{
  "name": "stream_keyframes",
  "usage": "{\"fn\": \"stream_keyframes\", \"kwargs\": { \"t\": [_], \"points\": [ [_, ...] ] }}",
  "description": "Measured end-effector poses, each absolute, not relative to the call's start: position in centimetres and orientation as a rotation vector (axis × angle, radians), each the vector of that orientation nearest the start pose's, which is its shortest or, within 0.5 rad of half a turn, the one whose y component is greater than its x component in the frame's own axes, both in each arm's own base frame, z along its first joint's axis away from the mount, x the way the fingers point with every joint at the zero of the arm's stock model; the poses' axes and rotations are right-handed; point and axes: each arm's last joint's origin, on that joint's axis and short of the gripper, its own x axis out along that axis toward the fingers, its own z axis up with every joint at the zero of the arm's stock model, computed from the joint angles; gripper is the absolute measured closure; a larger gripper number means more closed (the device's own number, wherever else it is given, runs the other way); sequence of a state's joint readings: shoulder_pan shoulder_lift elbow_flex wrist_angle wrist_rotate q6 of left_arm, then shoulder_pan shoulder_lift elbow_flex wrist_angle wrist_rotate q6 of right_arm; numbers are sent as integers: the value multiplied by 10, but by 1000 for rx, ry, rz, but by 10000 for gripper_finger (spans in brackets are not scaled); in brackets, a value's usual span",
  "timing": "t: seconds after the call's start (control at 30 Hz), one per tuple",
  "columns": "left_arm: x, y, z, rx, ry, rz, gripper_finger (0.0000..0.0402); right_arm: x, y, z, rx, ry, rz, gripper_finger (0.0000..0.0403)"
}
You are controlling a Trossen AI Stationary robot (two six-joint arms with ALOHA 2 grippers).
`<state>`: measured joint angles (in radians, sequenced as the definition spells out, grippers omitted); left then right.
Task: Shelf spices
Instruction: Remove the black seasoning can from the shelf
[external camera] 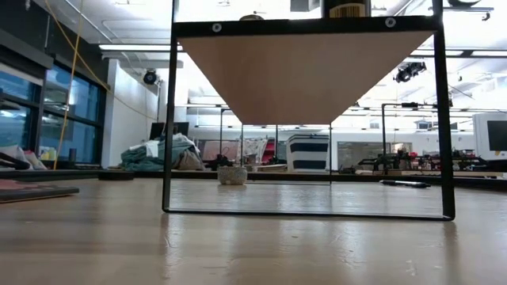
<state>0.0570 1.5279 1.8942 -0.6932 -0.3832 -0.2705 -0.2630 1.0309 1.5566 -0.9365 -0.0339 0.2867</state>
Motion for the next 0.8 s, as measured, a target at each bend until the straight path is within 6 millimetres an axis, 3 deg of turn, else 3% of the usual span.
{"fn": "stream_keyframes", "kwargs": {
  "t": [0.13,0.4,0.8],
  "points": [
    [310,29,464,-293,419,679,78,149,-40,464,332,391,-305,402],
    [348,11,398,-474,729,774,78,148,-40,464,309,399,-332,402],
    [372,-6,371,-705,738,818,78,148,-40,461,311,424,-334,402]
  ]
}}
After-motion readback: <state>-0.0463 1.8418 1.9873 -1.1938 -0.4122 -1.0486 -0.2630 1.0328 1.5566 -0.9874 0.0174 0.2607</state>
